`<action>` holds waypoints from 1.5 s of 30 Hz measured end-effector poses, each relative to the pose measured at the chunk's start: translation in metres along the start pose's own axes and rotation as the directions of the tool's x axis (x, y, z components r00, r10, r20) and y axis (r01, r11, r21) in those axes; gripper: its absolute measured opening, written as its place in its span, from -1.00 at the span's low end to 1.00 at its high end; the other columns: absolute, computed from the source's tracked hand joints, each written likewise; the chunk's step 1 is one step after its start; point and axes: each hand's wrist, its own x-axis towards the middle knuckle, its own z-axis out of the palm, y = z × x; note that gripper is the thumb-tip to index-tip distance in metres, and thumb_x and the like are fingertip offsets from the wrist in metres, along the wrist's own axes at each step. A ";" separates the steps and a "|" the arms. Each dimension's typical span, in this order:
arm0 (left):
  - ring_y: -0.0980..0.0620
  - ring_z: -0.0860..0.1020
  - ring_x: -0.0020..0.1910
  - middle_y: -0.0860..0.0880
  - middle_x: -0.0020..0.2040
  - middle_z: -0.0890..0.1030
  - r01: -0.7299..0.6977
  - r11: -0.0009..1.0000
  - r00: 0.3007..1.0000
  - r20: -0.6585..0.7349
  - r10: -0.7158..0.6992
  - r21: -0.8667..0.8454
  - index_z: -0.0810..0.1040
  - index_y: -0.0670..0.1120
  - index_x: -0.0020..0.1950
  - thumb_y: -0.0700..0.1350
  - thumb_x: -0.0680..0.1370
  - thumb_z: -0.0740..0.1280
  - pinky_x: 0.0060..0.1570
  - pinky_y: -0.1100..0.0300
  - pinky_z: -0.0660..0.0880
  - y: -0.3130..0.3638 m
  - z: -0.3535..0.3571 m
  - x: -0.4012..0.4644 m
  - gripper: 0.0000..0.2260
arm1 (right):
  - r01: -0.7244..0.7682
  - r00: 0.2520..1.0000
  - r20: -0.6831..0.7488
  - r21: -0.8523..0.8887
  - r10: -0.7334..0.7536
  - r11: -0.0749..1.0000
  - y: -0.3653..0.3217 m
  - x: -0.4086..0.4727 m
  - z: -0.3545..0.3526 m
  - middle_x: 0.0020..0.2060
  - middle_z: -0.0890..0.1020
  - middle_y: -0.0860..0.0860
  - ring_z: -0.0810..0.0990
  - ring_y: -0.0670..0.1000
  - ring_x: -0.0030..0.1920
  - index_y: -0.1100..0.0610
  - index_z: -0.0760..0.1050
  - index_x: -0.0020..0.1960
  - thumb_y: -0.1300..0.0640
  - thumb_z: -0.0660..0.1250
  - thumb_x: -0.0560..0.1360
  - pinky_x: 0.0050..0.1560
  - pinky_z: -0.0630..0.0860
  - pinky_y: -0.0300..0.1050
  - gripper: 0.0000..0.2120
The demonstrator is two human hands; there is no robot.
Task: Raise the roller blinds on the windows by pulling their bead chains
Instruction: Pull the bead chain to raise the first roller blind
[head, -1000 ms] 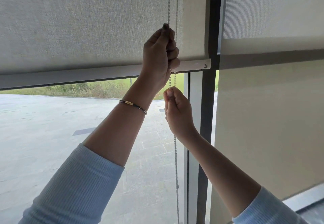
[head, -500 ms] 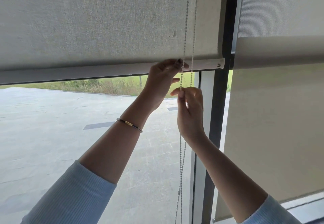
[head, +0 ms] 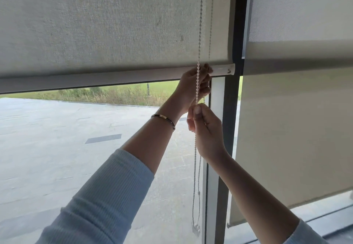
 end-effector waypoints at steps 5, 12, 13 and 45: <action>0.17 0.31 -0.64 0.11 -0.58 0.37 -0.005 1.000 0.992 -0.128 0.007 0.017 0.48 -0.13 -0.21 -0.25 0.68 0.14 -0.59 0.35 0.29 -0.011 0.004 -0.006 -0.71 | -0.015 0.999 -0.044 0.045 0.017 0.999 -0.007 0.005 -0.009 -0.45 0.37 -0.18 0.29 -0.16 -0.45 0.05 0.37 -0.22 0.22 0.07 0.66 -0.42 0.22 -0.31 -0.71; 0.15 0.24 -0.50 -0.03 -0.38 0.25 -0.028 0.999 0.980 -0.197 0.031 0.018 0.46 -0.12 -0.21 -0.26 0.66 0.21 -0.53 0.34 0.24 -0.024 0.001 -0.014 -0.76 | -0.007 0.997 -0.080 0.021 0.009 1.000 -0.020 0.012 -0.012 -0.50 0.36 -0.16 0.28 -0.16 -0.47 0.00 0.34 -0.24 0.21 0.06 0.66 -0.41 0.22 -0.33 -0.68; 0.15 0.25 -0.49 -0.04 -0.36 0.27 -0.023 0.999 0.979 -0.203 0.029 0.029 0.48 -0.13 -0.21 -0.26 0.66 0.21 -0.52 0.35 0.25 -0.025 -0.001 -0.016 -0.75 | -0.004 0.996 -0.084 0.016 0.006 1.000 -0.021 0.014 -0.012 -0.49 0.36 -0.14 0.28 -0.15 -0.47 0.00 0.34 -0.25 0.21 0.06 0.67 -0.40 0.23 -0.32 -0.67; 0.06 0.23 -0.40 -0.07 -0.34 0.28 -0.066 0.998 0.981 -0.184 0.064 -0.006 0.57 -0.17 -0.15 -0.21 0.68 0.19 -0.37 0.19 0.24 0.004 -0.004 -0.004 -0.74 | -0.024 0.995 -0.101 -0.110 0.013 0.994 -0.013 -0.014 -0.013 -0.44 0.34 0.10 0.27 -0.04 -0.42 0.15 0.30 -0.24 0.29 0.03 0.63 -0.40 0.23 -0.15 -0.72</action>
